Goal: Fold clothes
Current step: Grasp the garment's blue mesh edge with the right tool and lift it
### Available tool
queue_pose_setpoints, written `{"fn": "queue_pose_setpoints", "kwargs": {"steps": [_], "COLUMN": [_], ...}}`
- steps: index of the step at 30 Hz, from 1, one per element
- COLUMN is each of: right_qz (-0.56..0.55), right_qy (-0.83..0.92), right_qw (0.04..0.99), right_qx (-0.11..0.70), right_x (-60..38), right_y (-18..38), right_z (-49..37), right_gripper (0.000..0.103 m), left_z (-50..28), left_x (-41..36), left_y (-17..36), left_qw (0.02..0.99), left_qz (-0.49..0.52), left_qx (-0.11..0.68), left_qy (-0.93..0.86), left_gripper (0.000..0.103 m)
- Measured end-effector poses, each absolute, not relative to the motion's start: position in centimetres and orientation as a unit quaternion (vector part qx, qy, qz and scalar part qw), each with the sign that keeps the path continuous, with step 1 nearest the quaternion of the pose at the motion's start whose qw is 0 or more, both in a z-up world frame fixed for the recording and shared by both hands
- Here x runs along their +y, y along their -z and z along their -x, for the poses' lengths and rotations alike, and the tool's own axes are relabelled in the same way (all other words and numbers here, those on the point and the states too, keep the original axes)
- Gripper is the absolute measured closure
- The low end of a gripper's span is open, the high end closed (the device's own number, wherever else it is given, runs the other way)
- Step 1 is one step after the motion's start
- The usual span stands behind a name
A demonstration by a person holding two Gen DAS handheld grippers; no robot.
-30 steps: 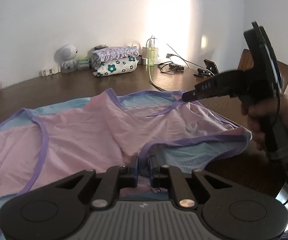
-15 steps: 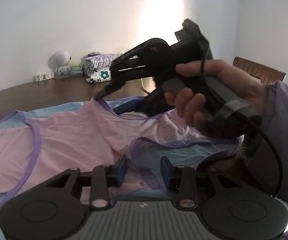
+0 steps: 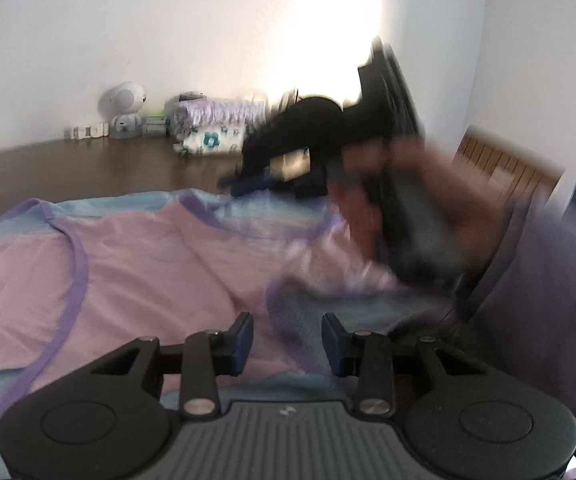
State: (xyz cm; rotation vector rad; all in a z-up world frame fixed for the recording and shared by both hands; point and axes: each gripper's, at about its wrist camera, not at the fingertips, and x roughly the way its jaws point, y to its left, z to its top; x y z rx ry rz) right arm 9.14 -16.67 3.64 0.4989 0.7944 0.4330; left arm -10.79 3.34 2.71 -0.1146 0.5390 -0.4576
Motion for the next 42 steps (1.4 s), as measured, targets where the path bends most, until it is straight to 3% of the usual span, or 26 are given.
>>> {"fn": "queue_pose_setpoints", "kwargs": {"steps": [1,2,5,6,7,8,11,14,16,20,22,24,29,31,32,34,36,38,39,40,41,42], "right_qz": [-0.219,-0.2,-0.195,-0.19,-0.183,-0.17,-0.158,-0.149,-0.169,-0.229,-0.261,-0.287,-0.239,-0.199,-0.164,-0.125,-0.154,-0.186,-0.18,-0.153,-0.127,-0.107], "right_qy": [-0.202,-0.198,-0.222,-0.227,-0.232,-0.232,-0.224,-0.198,-0.188,-0.163,-0.168,-0.202,-0.231,-0.244,-0.215,-0.164,-0.156,-0.211,-0.231,-0.24,-0.247,-0.241], "right_qw": [0.877,0.884,0.868,0.867,0.868,0.875,0.903,0.929,0.933,0.915,0.903,0.888,0.876,0.888,0.909,0.932,0.932,0.919,0.915,0.913,0.911,0.911], "right_qx": [0.376,0.374,0.399,0.4,0.4,0.39,0.331,0.276,0.256,0.29,0.297,0.296,0.349,0.335,0.319,0.297,0.287,0.276,0.277,0.292,0.306,0.316], "right_x": [-16.3,-15.8,-14.5,-14.0,-13.5,-13.0,-12.7,-13.2,-14.1,-16.1,-17.3,-18.4,-16.6,-15.6,-15.2,-15.2,-16.3,-16.6,-16.3,-15.3,-14.4,-13.7], "right_y": [-3.9,-4.1,-3.7,-3.4,-3.1,-3.0,-3.8,-4.0,-3.4,-2.6,-3.0,-3.2,-1.8,-2.3,-2.6,-3.0,-3.4,-3.8,-4.0,-3.7,-3.5,-3.2], "right_z": [-9.0,-9.0,-9.9,-9.8,-9.7,-9.7,-8.8,-9.0,-9.3,-10.9,-10.5,-9.8,-10.5,-9.9,-9.4,-8.8,-8.3,-7.7,-7.5,-7.4,-7.4,-7.3], "right_gripper": [0.067,0.064,0.066,0.075,0.094,0.099,0.1,0.101,0.098,0.092,0.076,0.069,0.072,0.096,0.097,0.097,0.095,0.081,0.059,0.054,0.057,0.072], "left_z": [10.7,10.5,8.7,7.9,7.5,7.2,6.9,7.0,7.2,7.5,7.6,7.6,7.5,7.4,7.4,7.4,7.4,7.3,7.3,7.3,7.3,7.3], "left_x": [4.6,5.4,6.2,6.4,6.6,6.7,6.3,5.3,4.8,5.4,5.5,5.5,5.5,5.5,5.4,5.4,5.3,5.3,5.3,5.3,5.3,5.2], "left_y": [-3.3,-3.7,-2.6,-1.9,-1.5,-1.2,-0.9,-0.8,-0.7,-0.9,-0.9,-0.9,-1.0,-1.0,-1.0,-1.0,-1.0,-1.0,-1.0,-1.0,-1.0,-1.0], "left_qw": [0.942,0.949,0.959,0.956,0.953,0.951,0.947,0.946,0.944,0.944,0.943,0.943,0.942,0.942,0.942,0.942,0.942,0.942,0.942,0.942,0.942,0.942], "left_qz": [0.073,0.078,0.032,0.031,0.034,0.039,0.023,-0.01,-0.024,-0.015,-0.016,-0.016,-0.017,-0.018,-0.018,-0.018,-0.018,-0.017,-0.017,-0.017,-0.017,-0.017], "left_qx": [0.248,0.238,0.245,0.262,0.275,0.284,0.293,0.296,0.297,0.297,0.297,0.297,0.299,0.299,0.299,0.299,0.299,0.299,0.299,0.299,0.299,0.299], "left_qy": [0.212,0.194,0.136,0.129,0.123,0.12,0.128,0.136,0.139,0.145,0.147,0.148,0.15,0.15,0.15,0.149,0.149,0.15,0.15,0.15,0.149,0.149], "left_gripper": [0.055,0.052,0.059,0.062,0.063,0.066,0.062,0.05,0.046,0.044,0.043,0.042,0.04,0.04,0.04,0.04,0.039,0.039,0.039,0.039,0.039,0.039]}}
